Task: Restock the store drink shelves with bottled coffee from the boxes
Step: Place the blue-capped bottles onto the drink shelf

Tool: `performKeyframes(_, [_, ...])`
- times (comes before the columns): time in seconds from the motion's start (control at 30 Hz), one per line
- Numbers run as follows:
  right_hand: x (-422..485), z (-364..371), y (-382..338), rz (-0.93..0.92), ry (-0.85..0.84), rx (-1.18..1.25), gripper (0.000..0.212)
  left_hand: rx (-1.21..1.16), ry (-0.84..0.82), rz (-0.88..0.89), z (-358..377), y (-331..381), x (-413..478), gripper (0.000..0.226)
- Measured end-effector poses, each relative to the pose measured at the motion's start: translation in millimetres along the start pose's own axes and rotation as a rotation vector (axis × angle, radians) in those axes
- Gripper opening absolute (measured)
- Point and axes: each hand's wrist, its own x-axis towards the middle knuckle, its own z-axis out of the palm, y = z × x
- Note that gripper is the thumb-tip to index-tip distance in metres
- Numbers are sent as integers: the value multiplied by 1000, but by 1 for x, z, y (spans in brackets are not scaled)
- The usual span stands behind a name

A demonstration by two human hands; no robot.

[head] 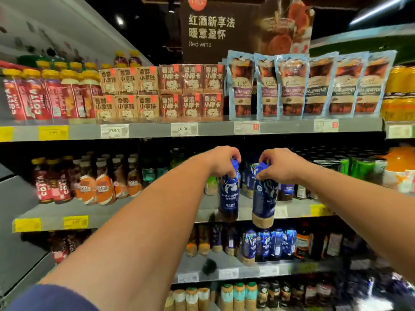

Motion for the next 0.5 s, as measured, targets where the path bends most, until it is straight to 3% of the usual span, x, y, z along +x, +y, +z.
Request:
performKeyframes(0.23, [44,-5,10,120,145,16,36,-48,-14,56,4,-22,56,44])
performKeyframes(0.5, [88,-1,38,92,124,-24,28,-93,18,20,28,-27,108,42])
